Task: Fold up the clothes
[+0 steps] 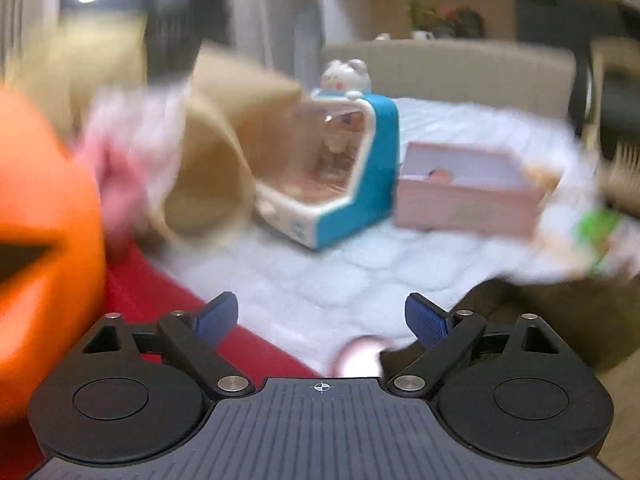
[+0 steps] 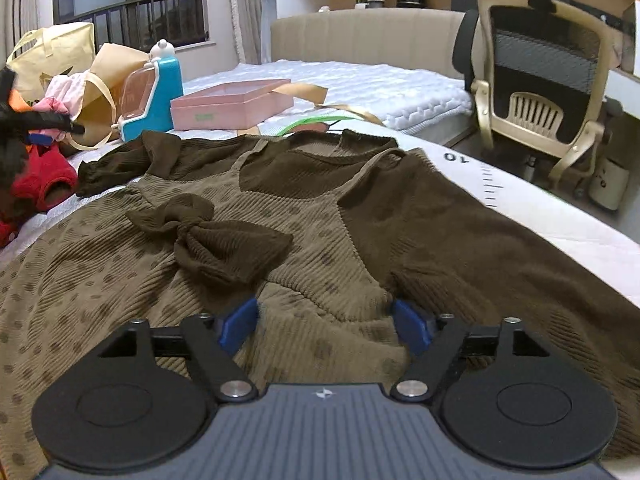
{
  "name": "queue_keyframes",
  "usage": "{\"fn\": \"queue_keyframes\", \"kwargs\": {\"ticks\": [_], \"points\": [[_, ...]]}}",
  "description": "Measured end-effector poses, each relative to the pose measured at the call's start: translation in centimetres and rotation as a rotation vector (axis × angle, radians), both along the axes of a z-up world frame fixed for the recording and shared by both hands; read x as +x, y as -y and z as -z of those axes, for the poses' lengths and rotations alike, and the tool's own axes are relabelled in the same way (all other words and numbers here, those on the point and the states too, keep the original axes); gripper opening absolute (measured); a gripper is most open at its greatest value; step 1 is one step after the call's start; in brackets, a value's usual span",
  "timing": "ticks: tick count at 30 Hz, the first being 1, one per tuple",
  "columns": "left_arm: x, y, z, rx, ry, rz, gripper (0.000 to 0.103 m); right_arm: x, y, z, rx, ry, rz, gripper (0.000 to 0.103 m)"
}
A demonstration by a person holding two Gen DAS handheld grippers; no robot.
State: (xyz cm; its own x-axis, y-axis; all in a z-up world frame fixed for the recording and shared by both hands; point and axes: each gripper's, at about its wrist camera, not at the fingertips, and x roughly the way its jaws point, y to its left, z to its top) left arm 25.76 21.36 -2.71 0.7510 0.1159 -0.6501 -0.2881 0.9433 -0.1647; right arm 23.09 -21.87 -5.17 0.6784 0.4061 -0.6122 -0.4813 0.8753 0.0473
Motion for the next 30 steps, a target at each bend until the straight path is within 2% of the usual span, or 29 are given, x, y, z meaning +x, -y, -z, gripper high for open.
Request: {"fn": "queue_keyframes", "kwargs": {"ticks": [3, 7, 8, 11, 12, 13, 14, 15, 16, 18, 21, 25, 26, 27, 28, 29, 30], "points": [[0.7, -1.3, -0.1, -0.251, 0.008, -0.052, 0.097, 0.4, -0.2, 0.3, 0.014, -0.007, -0.019, 0.087], [1.7, -3.0, -0.2, -0.585, 0.019, -0.122, 0.098, 0.4, 0.3, 0.3, 0.042, -0.012, -0.016, 0.087], [2.3, -3.3, 0.3, -0.63, 0.013, -0.171, 0.098, 0.4, 0.4, 0.3, 0.049, -0.013, -0.009, 0.087], [5.0, -4.2, 2.3, -0.675, -0.001, -0.378, 0.097, 0.3, 0.8, 0.3, 0.069, -0.015, 0.012, 0.087], [5.6, -4.2, 2.6, -0.66, 0.011, -0.415, 0.096, 0.3, 0.8, 0.3, 0.072, -0.013, 0.016, 0.087], [6.0, -3.8, 2.5, -0.614, 0.025, -0.427, 0.084, 0.3, 0.8, 0.3, 0.074, -0.011, 0.02, 0.087], [6.4, -3.1, 2.3, -0.551, 0.037, -0.427, 0.055, 0.2, 0.9, 0.3, 0.078, -0.01, 0.023, 0.087], [6.6, -2.3, 2.0, -0.47, 0.056, -0.4, 0.036, 0.2, 1.0, 0.2, 0.082, -0.008, 0.026, 0.087], [6.9, -1.3, 1.5, -0.367, 0.083, -0.345, 0.011, 0.2, 1.1, 0.2, 0.088, -0.008, 0.028, 0.087], [6.8, 1.5, 0.0, -0.185, 0.141, -0.211, 0.008, 0.2, 1.3, 0.2, 0.097, -0.008, 0.033, 0.087], [5.1, 7.3, -2.9, 0.013, 0.275, 0.142, 0.008, 0.4, 1.4, 0.2, 0.106, -0.016, 0.033, 0.087], [1.6, 15.5, -3.3, 0.169, 0.285, 0.662, 0.017, 0.3, 0.7, -0.3, 0.056, -0.007, 0.025, 0.087], [0.8, 17.0, -2.9, 0.183, 0.265, 0.762, 0.028, 0.2, 0.4, -0.5, 0.036, -0.002, 0.022, 0.087], [0.1, 17.9, -2.4, 0.18, 0.233, 0.809, 0.04, 0.1, 0.3, -0.9, 0.023, 0.006, 0.018, 0.087], [-0.6, 18.6, -1.9, 0.174, 0.202, 0.835, 0.067, 0.0, 0.1, -1.5, 0.012, 0.015, 0.013, 0.087], [-1.0, 18.8, -1.6, 0.153, 0.181, 0.827, 0.082, 0.0, 0.0, -2.2, -0.001, 0.03, 0.006, 0.087], [-1.2, 18.3, -1.5, 0.106, 0.174, 0.782, 0.084, -0.1, -0.2, -2.9, -0.015, 0.048, -0.003, 0.087]]}}
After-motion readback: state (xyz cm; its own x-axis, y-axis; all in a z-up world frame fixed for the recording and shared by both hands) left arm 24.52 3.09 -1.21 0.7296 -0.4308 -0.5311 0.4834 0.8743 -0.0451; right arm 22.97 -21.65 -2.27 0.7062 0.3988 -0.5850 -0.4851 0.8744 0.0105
